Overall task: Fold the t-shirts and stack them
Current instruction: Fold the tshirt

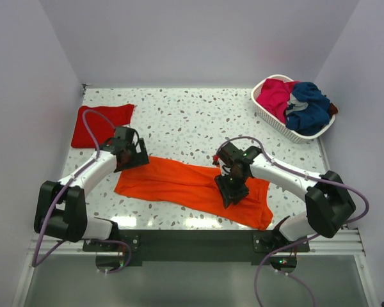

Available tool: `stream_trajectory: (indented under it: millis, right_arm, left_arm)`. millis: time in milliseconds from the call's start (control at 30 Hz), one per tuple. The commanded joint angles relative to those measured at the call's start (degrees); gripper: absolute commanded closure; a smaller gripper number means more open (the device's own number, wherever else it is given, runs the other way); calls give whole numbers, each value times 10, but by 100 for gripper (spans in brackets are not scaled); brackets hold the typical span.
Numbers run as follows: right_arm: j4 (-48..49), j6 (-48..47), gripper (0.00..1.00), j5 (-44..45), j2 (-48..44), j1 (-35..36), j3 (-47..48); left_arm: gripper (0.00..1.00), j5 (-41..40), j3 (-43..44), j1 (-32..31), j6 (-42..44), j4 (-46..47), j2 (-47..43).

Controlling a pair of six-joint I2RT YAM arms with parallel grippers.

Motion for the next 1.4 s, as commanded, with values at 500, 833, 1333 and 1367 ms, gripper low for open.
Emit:
stream_trajectory:
  millis: [500,833,1333,1367]
  right_arm:
    - [143,1,57,116,58,2,-33]
    - [166,21,67,156,75,2,-29]
    - [64,24,100,125,41,2,16]
    - [52,25,100,112,39,2,24]
  left_arm:
    - [0,-16,-32,-1,-18,-24,-91]
    - [0,-17,-53,-1,-20,-26,-112]
    - [0,-21,-71,-1,-15,-19,-123]
    - [0,-20,-74,-1,-15,-18,-122]
